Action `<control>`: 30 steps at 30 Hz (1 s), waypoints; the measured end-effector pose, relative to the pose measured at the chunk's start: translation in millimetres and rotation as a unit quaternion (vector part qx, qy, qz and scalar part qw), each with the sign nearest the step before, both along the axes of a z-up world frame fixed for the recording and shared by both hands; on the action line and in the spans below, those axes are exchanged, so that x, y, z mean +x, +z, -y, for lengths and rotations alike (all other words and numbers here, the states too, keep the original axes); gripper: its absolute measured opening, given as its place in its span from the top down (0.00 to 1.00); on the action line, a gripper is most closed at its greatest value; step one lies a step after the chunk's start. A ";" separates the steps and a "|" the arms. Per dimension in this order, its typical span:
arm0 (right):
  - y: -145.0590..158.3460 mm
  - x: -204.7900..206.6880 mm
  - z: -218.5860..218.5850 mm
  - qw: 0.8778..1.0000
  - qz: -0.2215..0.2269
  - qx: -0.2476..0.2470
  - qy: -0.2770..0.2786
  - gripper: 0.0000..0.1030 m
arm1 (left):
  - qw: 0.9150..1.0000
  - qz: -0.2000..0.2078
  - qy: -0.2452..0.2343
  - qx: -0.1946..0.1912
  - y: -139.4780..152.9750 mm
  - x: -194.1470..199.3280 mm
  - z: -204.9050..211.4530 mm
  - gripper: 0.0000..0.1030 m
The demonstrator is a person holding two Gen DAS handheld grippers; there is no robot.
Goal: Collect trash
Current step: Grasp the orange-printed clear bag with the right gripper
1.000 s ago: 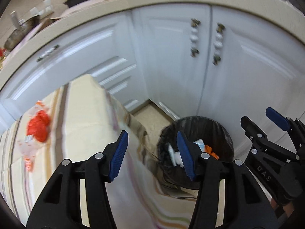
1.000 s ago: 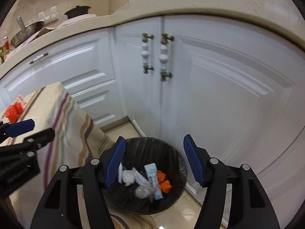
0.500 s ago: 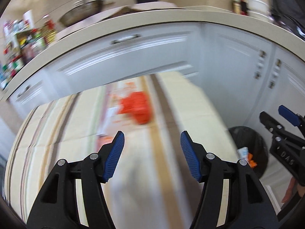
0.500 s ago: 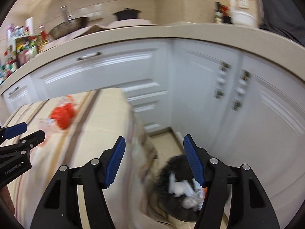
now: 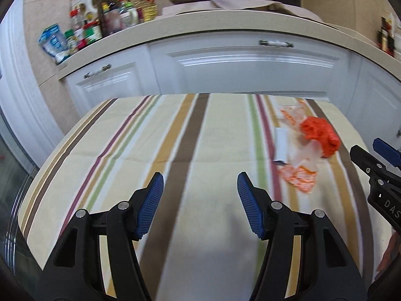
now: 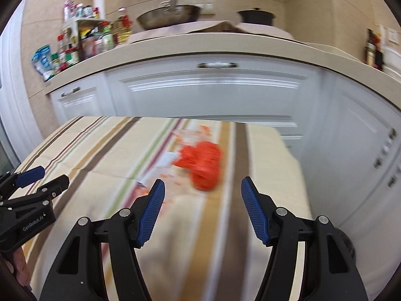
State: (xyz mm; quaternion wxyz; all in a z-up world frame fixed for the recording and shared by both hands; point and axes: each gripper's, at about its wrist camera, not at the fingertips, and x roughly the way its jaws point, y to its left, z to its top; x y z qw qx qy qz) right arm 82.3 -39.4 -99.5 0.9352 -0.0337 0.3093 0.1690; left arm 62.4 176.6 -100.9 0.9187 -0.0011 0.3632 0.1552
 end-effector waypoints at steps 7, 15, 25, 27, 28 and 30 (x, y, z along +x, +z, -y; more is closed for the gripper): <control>-10.8 11.0 -40.2 1.000 -0.015 -0.020 0.015 0.40 | 1.000 -0.005 0.027 -0.008 -7.3 -5.2 -37.7 0.42; -23.2 25.5 -55.7 0.998 -0.041 -0.045 -0.003 0.40 | 0.999 -0.016 0.047 -0.020 -18.3 -1.7 -64.7 0.42; -33.3 27.5 -57.3 0.997 -0.072 -0.034 0.026 0.78 | 0.999 -0.021 0.028 -0.026 -24.1 6.4 -50.4 0.42; -31.9 24.3 -54.5 0.997 -0.071 -0.027 0.030 0.81 | 0.999 -0.023 0.020 -0.026 -25.3 8.7 -43.1 0.42; -30.7 22.4 -52.1 0.997 -0.071 -0.023 0.031 0.81 | 0.999 -0.023 0.017 -0.026 -25.8 9.3 -40.7 0.42; -27.7 18.6 -46.7 0.997 -0.067 -0.020 0.030 0.81 | 0.999 -0.024 0.009 -0.029 -26.0 11.7 -33.6 0.42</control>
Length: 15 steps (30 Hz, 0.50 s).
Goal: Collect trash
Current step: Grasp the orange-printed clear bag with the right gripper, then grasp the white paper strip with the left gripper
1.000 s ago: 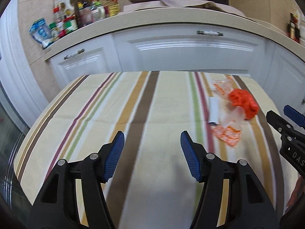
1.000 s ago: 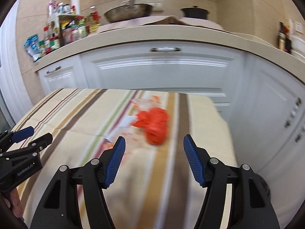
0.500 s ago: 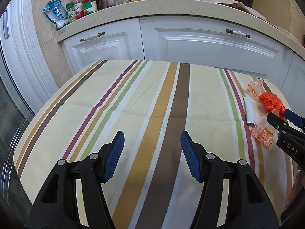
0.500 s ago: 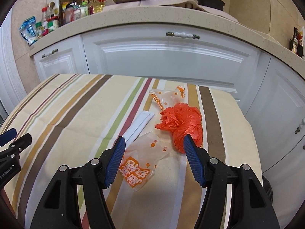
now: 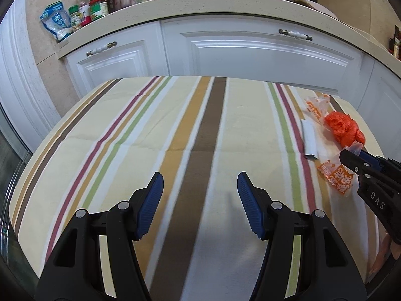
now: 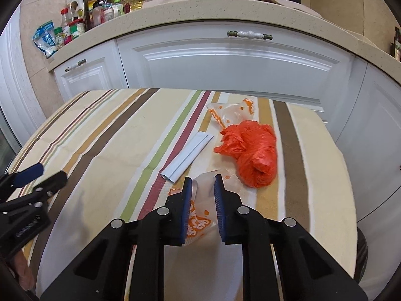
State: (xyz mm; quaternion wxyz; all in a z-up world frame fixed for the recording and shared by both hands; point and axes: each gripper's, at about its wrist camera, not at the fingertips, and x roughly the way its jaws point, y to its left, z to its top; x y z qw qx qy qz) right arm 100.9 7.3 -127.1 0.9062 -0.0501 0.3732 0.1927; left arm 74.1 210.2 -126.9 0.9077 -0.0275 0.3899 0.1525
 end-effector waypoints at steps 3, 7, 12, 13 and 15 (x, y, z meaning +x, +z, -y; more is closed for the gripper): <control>6.1 -6.1 12.9 1.000 0.008 0.004 -0.005 0.81 | 1.000 0.003 -0.014 0.001 0.3 4.2 15.6 0.42; 13.5 -12.3 37.1 0.999 0.023 0.003 -0.024 0.82 | 0.999 0.006 -0.038 0.004 -0.7 13.5 41.1 0.42; 14.7 -12.4 69.4 0.998 0.031 0.003 -0.053 0.82 | 0.998 -0.002 -0.060 0.005 -6.1 32.2 71.0 0.42; 14.4 -12.0 75.2 0.998 0.033 0.001 -0.059 0.82 | 0.998 -0.002 -0.063 0.007 -6.4 35.1 75.4 0.42; 13.3 -11.2 87.0 0.997 0.037 -0.001 -0.069 0.82 | 0.997 -0.005 -0.070 0.011 -8.0 43.5 85.7 0.42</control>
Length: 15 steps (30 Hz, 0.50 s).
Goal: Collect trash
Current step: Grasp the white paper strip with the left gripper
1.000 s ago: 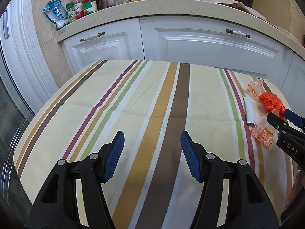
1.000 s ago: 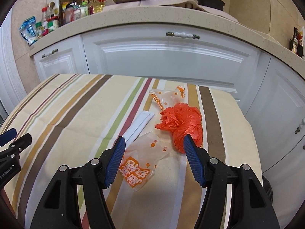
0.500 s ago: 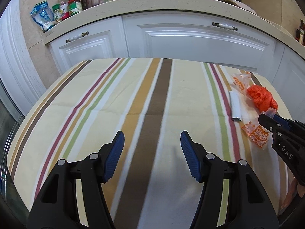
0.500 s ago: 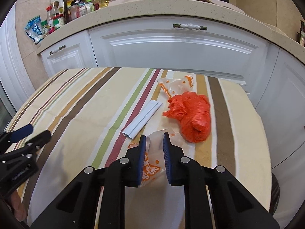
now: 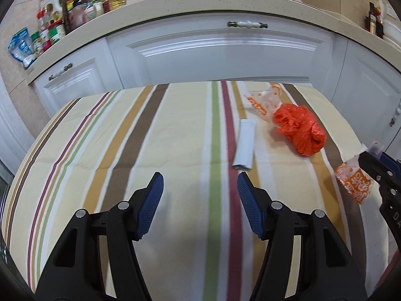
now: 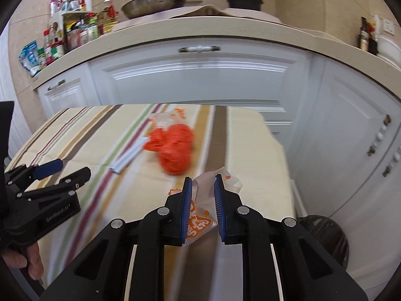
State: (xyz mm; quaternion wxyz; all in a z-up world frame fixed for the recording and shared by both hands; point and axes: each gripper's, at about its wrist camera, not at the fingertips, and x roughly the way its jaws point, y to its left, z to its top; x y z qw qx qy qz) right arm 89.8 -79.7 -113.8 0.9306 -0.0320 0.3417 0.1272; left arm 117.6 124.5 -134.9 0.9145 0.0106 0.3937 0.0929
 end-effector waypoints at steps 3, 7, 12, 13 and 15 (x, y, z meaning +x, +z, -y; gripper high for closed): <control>-0.9 3.1 14.4 1.000 0.008 -0.003 -0.013 0.81 | 1.000 -0.009 -0.003 0.003 -4.1 12.9 10.3 0.42; -2.2 10.1 31.2 1.000 0.014 0.000 -0.025 0.82 | 1.000 -0.018 -0.005 0.013 -8.7 26.4 19.7 0.42; -4.0 19.1 44.0 0.999 0.014 0.011 -0.028 0.81 | 0.999 -0.028 -0.009 0.022 -14.3 41.8 26.5 0.42; -4.1 20.5 45.2 0.999 0.015 0.013 -0.027 0.81 | 0.999 -0.030 -0.009 0.022 -14.9 44.2 26.9 0.42; -4.9 22.6 47.1 0.999 0.014 0.015 -0.025 0.81 | 0.999 -0.034 -0.010 0.023 -17.1 49.2 27.4 0.42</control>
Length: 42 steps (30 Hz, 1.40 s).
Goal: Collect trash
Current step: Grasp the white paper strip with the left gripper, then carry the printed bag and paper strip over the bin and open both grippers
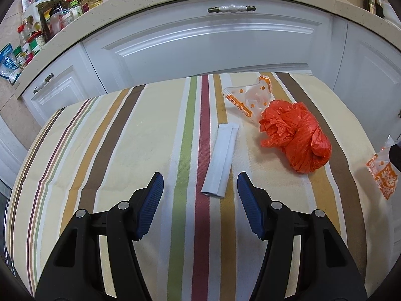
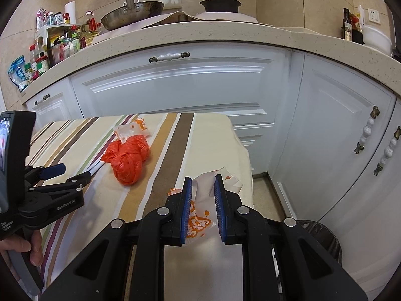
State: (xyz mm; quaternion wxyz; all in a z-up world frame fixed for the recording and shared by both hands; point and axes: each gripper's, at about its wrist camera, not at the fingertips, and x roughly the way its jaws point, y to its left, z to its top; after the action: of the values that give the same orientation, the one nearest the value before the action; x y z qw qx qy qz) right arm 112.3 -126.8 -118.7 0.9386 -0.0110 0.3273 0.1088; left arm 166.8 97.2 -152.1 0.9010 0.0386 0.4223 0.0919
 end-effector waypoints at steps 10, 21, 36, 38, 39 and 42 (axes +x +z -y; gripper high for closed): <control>-2.5 1.7 3.0 1.000 -0.006 0.007 0.003 0.81 | 0.999 -0.012 -0.030 -0.018 -8.6 7.3 7.4 0.82; 0.4 -8.0 2.2 1.000 -0.003 -0.002 0.000 0.82 | 0.999 -0.005 -0.029 -0.034 -0.4 -22.1 1.8 0.88; 18.8 -53.3 23.0 0.999 0.022 -0.019 -0.027 0.82 | 0.997 0.012 -0.073 -0.037 26.9 -83.6 34.8 0.88; 20.0 -60.4 33.2 0.999 0.023 -0.024 -0.039 0.82 | 0.995 0.016 -0.091 -0.040 30.7 -88.6 50.2 0.88; 20.0 -64.2 40.2 0.998 0.024 -0.027 -0.048 0.82 | 0.994 0.018 -0.101 -0.042 32.4 -91.1 59.6 0.88; 17.9 -74.5 61.3 0.996 0.023 -0.041 -0.075 0.82 | 0.991 0.018 -0.128 -0.045 33.7 -95.4 86.2 0.88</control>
State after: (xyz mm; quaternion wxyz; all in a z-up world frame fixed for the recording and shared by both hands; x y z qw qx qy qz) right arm 37.9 -188.1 -100.8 0.9500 -0.0275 0.3100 0.0247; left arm 71.5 11.0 -118.4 0.9135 0.0504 0.4014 -0.0430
